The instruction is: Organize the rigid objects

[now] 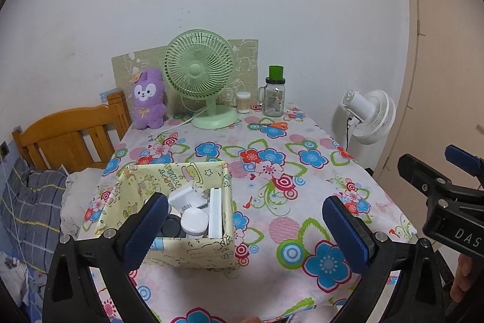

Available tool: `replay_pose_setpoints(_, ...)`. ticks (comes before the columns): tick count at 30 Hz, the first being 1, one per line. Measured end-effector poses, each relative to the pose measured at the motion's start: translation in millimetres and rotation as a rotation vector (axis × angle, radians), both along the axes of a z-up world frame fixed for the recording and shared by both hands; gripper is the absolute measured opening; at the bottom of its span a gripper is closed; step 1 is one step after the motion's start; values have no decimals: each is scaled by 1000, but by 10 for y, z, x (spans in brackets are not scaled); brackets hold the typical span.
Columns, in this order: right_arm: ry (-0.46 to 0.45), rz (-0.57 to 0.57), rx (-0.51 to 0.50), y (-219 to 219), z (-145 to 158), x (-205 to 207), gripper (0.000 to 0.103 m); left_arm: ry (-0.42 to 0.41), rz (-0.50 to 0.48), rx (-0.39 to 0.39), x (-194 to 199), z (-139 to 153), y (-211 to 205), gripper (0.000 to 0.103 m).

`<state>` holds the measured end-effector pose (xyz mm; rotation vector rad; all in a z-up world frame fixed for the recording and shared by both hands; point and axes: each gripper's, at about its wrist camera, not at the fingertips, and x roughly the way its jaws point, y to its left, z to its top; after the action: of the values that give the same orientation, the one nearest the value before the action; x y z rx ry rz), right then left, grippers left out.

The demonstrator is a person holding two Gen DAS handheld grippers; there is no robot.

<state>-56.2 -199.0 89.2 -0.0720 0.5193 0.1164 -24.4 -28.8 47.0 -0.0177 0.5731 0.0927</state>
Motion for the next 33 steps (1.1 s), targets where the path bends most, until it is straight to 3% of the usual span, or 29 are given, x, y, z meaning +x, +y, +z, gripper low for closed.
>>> replay_pose_setpoints(33, 6, 13, 52, -28, -64, 0, 101, 3, 0, 9, -7, -8, -17, 103)
